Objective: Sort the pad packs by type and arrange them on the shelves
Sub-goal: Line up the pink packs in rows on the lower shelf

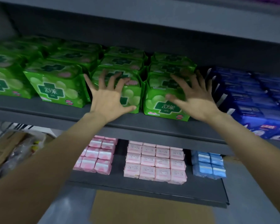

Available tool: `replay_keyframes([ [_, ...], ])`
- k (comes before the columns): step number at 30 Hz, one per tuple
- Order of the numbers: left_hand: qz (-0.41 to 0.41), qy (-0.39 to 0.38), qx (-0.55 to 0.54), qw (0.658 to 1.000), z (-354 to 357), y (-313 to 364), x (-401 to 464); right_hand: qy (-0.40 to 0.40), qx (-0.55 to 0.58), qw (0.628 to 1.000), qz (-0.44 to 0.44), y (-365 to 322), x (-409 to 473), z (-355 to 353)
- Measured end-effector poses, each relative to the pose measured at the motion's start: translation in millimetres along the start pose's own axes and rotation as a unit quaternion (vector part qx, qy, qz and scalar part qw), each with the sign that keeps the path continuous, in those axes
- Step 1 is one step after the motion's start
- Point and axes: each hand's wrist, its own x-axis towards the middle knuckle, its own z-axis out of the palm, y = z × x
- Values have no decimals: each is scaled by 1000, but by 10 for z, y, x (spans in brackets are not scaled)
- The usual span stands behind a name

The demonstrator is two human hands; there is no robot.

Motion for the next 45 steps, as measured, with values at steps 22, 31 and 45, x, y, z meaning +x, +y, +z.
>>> replay_keyframes([
  [22,73,70,-22,995,88,288,96,-59,252,959,115,-167,567,180],
  [31,112,-32,33,993,-108,854,450,32,78,993,85,540,648,84],
  [45,116,-47,59,990,-25,843,508,-147,119,980,-57,356,1030,31],
])
